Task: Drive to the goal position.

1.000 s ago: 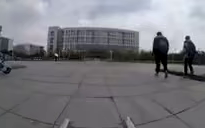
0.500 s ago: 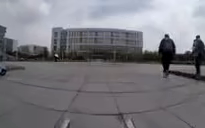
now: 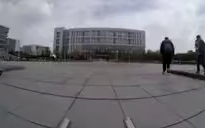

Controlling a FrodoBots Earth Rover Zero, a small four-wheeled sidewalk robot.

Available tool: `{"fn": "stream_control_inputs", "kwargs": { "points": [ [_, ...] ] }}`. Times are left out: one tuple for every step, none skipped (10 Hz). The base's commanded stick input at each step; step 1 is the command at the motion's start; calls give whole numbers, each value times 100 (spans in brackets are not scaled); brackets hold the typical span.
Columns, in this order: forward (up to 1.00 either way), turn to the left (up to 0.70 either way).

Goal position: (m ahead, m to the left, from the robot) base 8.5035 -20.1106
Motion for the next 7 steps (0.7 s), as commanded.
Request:
{"fn": "stream_control_inputs", "kwargs": {
  "points": [
    [0, 0],
    [0, 0],
    [60, 0],
    [100, -14],
    [100, -35],
    [100, -40],
    [100, -31]
  ]
}}
